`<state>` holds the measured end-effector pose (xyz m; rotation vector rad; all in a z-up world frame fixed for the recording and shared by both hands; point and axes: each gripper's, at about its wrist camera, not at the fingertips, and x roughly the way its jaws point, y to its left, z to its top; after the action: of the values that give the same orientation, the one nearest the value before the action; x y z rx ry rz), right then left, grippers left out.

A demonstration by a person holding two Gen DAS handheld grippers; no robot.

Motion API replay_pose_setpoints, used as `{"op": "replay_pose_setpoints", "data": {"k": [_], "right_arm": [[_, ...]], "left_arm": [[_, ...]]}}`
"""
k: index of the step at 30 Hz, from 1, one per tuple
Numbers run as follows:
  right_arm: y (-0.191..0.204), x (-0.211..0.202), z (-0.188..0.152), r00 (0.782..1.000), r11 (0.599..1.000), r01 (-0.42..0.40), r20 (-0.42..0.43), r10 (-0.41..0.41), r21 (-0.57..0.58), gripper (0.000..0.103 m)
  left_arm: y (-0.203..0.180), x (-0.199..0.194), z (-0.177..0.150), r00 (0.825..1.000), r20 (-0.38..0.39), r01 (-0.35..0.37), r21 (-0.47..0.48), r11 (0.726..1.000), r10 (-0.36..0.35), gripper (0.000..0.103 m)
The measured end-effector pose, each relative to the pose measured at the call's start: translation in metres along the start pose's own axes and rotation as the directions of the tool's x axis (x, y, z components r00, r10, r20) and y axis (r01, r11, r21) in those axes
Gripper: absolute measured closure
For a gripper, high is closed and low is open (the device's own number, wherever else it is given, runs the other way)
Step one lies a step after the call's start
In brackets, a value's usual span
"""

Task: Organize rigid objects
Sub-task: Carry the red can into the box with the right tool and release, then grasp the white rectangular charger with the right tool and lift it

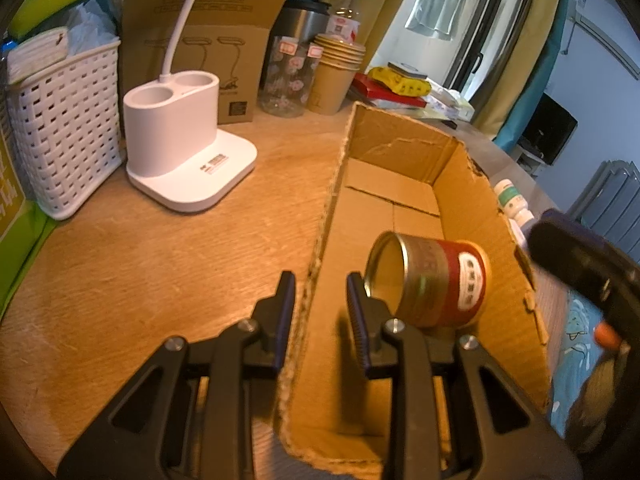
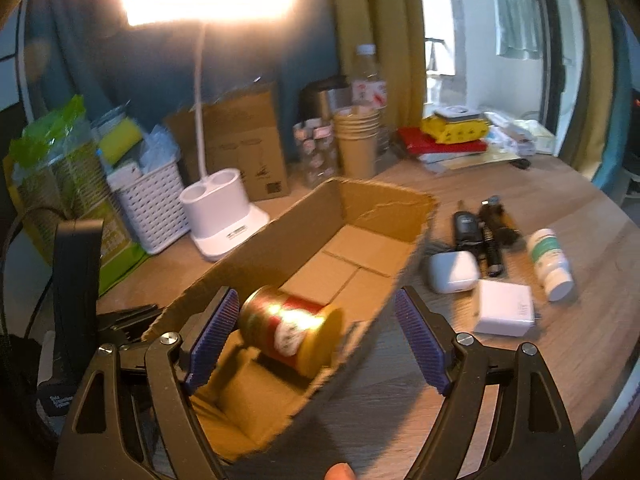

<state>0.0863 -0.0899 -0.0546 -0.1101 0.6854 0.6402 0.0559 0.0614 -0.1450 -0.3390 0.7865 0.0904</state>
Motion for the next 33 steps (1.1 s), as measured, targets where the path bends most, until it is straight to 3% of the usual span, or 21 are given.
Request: {"op": "replay_pose_setpoints", "data": {"k": [6, 16, 26, 33], "right_arm": [[-0.032, -0.015, 0.002, 0.994, 0.994, 0.097, 0.049, -0.099, 0.048, 0.02], [-0.09, -0.018, -0.005, 0.956, 0.951, 0.279, 0.055, -0.288, 0.133, 0.02], [-0.122, 0.016, -0.016, 0.94, 0.933, 0.341, -0.021, -0.341, 0.11, 0.02], [-0.126, 0.038, -0.02, 0.941, 0.936, 0.337, -0.057, -0.333, 0.101, 0.02]], "left_arm": [[0.0, 0.0, 0.0, 1.0, -0.002, -0.001, 0.0, 1.0, 0.001, 0.075], [-0.001, 0.001, 0.0, 1.0, -0.006, -0.002, 0.007, 1.0, 0.002, 0.075], [-0.001, 0.0, -0.002, 1.0, -0.006, -0.002, 0.012, 1.0, 0.002, 0.075], [-0.002, 0.0, -0.002, 1.0, -0.007, -0.002, 0.013, 1.0, 0.002, 0.075]]}}
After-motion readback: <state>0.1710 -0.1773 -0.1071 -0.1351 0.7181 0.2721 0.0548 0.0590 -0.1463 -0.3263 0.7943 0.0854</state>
